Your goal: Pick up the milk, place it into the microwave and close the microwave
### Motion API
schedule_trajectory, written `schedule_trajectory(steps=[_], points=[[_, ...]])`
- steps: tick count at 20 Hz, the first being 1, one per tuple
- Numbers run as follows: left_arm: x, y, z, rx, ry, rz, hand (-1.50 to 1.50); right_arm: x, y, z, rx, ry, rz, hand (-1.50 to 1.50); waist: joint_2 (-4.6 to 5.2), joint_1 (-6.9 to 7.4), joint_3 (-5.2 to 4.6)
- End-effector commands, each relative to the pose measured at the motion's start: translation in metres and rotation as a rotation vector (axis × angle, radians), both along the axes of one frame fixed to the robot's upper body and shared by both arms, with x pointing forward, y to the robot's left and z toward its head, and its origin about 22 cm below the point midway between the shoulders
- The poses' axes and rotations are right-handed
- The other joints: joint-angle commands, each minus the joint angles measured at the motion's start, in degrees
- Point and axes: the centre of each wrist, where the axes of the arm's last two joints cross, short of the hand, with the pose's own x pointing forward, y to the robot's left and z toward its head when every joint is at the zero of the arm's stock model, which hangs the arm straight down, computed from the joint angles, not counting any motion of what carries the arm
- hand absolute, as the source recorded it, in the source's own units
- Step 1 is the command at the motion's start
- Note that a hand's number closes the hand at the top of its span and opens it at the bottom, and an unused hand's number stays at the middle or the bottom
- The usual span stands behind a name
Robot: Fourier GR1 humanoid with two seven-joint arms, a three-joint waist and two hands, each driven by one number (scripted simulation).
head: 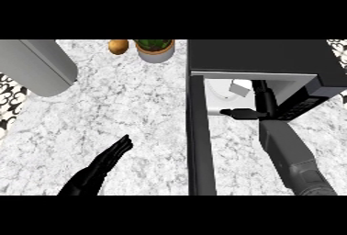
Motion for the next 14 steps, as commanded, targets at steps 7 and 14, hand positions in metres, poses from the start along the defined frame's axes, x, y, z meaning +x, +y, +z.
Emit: schedule_trajectory(steps=[7,14], points=[[0.015,-0.043,-0.018,0.123,0.025,-0.152,1.50,-0.055,-0.027,-0.044,0.033,0.004,0.032,-1.50,-0.57,-3.29,0.05],[0.043,-0.072,-0.024,0.233,0.039,-0.160,1.50,-0.090,-0.036,-0.053,0.020,0.013,0.048,-1.50,-0.76,-4.48,-0.01]])
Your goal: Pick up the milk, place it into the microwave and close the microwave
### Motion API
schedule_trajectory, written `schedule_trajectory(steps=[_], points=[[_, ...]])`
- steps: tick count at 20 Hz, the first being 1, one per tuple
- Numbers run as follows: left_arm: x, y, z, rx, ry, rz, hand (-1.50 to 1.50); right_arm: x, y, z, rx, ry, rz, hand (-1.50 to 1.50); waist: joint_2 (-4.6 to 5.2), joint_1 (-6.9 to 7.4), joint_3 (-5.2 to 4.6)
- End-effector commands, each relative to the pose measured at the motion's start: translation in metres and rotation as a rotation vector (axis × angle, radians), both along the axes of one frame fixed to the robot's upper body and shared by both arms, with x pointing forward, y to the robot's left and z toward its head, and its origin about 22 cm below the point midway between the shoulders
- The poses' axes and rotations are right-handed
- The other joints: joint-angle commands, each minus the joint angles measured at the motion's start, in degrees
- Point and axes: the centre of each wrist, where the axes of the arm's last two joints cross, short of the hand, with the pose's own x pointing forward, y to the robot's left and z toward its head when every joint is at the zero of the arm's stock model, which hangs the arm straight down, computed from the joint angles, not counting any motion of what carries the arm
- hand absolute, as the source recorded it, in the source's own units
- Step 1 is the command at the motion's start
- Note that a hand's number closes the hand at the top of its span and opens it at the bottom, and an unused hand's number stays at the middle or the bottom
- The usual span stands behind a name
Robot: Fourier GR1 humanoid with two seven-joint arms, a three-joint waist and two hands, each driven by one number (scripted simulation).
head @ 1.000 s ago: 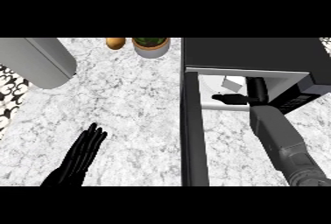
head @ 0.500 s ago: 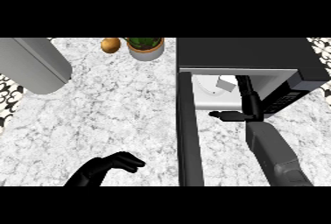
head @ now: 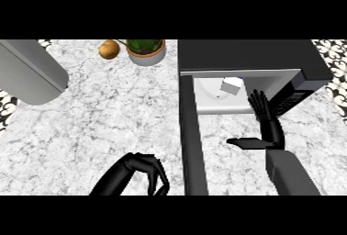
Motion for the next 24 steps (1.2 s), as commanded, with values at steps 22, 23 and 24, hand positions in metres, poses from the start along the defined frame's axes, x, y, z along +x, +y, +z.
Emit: schedule_trajectory(steps=[22,23,24], points=[[-0.014,-0.139,-0.063,0.215,0.035,-0.285,1.50,-0.158,-0.081,0.088,0.031,-0.092,-0.011,-1.50,0.96,-2.41,-0.05],[-0.017,-0.142,-0.060,0.207,0.050,-0.275,1.50,-0.144,-0.096,0.112,0.013,-0.124,0.026,-1.50,1.00,-2.77,-0.08],[-0.023,-0.139,-0.071,0.208,0.057,-0.242,1.50,-0.144,-0.079,0.114,0.058,-0.127,0.036,-1.50,1.03,-3.35,-0.17]])
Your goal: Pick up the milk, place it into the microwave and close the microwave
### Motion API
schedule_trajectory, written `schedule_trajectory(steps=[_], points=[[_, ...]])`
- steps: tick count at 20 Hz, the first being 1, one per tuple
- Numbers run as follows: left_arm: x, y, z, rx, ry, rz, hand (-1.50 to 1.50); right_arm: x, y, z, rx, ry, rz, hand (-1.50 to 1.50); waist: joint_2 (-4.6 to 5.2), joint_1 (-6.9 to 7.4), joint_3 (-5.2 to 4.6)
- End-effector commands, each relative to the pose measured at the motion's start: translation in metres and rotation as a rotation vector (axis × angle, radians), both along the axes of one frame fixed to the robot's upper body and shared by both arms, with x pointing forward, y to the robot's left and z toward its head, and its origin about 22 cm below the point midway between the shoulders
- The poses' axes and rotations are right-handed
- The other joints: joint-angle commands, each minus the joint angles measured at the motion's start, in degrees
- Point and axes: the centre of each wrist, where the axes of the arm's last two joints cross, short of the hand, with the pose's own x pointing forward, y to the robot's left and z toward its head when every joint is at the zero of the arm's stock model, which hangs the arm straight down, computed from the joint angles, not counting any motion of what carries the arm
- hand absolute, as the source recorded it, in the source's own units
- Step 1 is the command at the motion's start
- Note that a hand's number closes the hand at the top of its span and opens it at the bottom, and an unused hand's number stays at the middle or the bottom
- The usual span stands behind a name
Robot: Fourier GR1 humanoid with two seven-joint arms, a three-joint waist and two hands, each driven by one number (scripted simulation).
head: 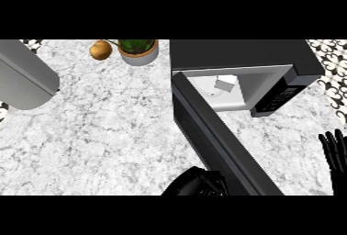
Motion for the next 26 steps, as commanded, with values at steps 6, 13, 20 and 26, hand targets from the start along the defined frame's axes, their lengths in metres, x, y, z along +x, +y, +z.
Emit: schedule_trajectory(steps=[6,13,20,26], points=[[0.001,-0.025,0.005,-0.063,-0.011,0.142,1.50,-0.013,-0.012,0.038,0.022,-0.023,0.119,-1.50,0.74,-3.01,-0.10],[0.022,-0.033,0.024,-0.154,-0.083,0.222,1.50,-0.003,-0.013,0.069,0.001,-0.074,0.294,-1.50,1.09,-5.21,-0.18],[0.055,-0.039,0.046,-0.176,-0.078,0.297,1.50,0.000,-0.005,0.087,0.019,-0.109,0.409,-1.50,1.94,-8.74,-0.18],[0.085,-0.041,0.065,-0.191,-0.057,0.411,1.50,0.001,-0.005,0.096,0.041,-0.107,0.454,-1.50,2.69,-11.01,-0.11]])
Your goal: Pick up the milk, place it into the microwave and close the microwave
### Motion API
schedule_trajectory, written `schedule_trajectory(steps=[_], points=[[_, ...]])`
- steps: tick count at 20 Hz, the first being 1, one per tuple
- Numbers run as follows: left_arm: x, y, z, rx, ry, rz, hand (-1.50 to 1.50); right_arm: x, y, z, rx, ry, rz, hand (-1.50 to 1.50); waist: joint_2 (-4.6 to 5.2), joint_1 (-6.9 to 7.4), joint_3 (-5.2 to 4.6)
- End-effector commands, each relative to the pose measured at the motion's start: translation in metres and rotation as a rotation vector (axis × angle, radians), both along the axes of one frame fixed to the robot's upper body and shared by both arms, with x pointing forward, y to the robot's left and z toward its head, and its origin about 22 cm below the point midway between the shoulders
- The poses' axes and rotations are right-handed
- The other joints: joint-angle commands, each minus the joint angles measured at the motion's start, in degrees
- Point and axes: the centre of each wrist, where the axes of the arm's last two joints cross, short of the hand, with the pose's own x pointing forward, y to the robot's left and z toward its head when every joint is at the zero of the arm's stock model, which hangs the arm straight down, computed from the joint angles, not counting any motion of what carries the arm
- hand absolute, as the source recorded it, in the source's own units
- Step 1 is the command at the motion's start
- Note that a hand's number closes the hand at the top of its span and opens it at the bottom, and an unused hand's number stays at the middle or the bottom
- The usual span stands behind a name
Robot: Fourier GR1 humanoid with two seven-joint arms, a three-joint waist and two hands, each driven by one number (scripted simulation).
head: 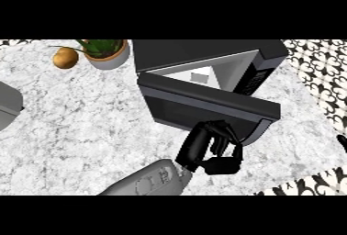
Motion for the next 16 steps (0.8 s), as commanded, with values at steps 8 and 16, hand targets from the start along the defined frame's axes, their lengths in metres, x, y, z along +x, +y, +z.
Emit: schedule_trajectory(steps=[8,16], points=[[0.049,0.001,0.044,-0.193,0.010,0.166,1.50,0.001,0.003,0.014,0.035,0.006,0.079,-1.50,1.57,-3.62,-0.18],[0.073,0.006,0.047,-0.214,-0.013,0.221,1.50,0.008,0.001,0.034,0.021,-0.037,0.113,-1.50,2.63,-5.48,-0.06]])
